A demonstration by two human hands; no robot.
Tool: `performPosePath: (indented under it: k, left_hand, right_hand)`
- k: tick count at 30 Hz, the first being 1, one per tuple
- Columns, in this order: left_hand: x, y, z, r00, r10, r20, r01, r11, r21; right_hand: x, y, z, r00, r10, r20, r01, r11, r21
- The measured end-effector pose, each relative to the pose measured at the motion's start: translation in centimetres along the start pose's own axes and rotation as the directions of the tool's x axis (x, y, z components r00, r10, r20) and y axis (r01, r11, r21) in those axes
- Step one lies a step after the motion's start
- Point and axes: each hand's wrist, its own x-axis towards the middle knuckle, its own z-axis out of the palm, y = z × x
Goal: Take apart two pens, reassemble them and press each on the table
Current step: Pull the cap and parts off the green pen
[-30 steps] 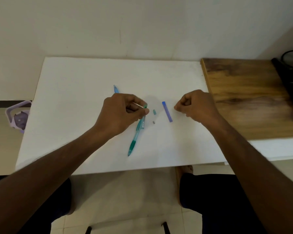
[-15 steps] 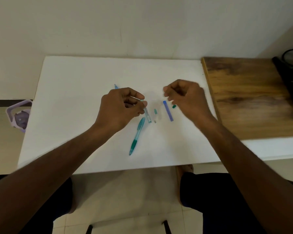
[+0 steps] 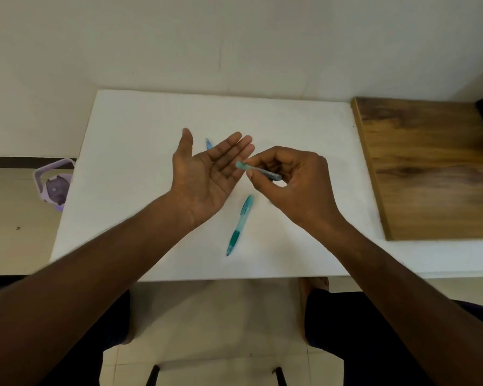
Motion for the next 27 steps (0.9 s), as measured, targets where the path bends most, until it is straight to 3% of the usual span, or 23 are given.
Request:
performPosePath:
  k: [3,7,15,27]
  left_hand:
    - [-0.2,-0.5,-0.1,0.98,-0.026,0.195,0.046,0.994,-0.101]
    - [-0.4,-1.0,0.5,0.95,-0.007,0.312,0.052,0.989,-0.139]
    - [-0.2,-1.5,0.7,0.926,0.042,0.375,0.02,0.987,-0.158]
    - [0.0,-1.9,0.4,0.934,0.058,0.353,-0.006,0.99,-0.144]
  right_hand:
    - [-0.3,-0.6,0.3,0.994,-0.102,0.048,0.104,0.993,-0.048]
    - [-0.3,-0.8,0.2,0.981,-0.169,0.091,0.177,0.981,-0.077]
    - [0.0,-0.4,-0.6,0.975,-0.191,0.11,0.202,0.974,-0.098]
    - [0.1,-0.4,-0.7,0.976,-0.164,0.142,0.172,0.984,-0.045]
